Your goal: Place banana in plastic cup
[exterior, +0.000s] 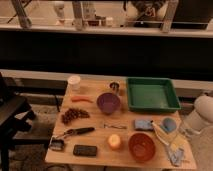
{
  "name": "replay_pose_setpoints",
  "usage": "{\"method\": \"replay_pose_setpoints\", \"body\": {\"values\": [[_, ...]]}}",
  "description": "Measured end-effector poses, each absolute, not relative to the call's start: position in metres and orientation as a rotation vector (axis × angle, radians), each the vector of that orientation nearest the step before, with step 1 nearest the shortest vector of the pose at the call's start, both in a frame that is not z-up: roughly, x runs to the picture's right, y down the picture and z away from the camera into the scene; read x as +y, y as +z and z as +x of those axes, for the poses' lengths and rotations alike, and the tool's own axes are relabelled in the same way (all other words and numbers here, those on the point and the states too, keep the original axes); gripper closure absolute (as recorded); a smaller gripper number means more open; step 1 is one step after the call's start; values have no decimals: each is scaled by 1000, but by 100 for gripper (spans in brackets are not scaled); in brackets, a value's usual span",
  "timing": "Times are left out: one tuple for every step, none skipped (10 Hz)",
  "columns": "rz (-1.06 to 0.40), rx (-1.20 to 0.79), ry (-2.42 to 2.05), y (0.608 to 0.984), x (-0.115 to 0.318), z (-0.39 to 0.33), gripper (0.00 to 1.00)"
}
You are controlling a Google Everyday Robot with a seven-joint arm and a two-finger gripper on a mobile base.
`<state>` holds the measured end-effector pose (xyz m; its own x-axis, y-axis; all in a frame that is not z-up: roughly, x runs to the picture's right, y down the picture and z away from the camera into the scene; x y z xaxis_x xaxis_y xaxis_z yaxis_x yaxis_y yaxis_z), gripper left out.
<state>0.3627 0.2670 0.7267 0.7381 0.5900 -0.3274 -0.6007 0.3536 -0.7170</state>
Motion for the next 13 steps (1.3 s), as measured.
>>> {"method": "replay_pose_setpoints", "body": {"values": [[-936, -2, 760, 729, 268, 360, 20], [-937, -18, 754, 732, 268, 357, 20], [-937, -28, 755, 735, 267, 356, 20], [-936, -38, 758, 738, 266, 355, 20], [-937, -47, 761, 742, 265, 353, 20], [-939, -53, 762, 744, 265, 351, 20], [-942, -58, 761, 748, 265, 349, 20], [-944, -60, 762, 750, 264, 348, 20], [-947, -61, 764, 751, 265, 348, 20], [-949, -61, 767, 751, 265, 349, 20], [-950, -61, 768, 751, 266, 349, 20], [-950, -58, 770, 751, 266, 349, 24], [-948, -55, 772, 750, 266, 350, 30]]}}
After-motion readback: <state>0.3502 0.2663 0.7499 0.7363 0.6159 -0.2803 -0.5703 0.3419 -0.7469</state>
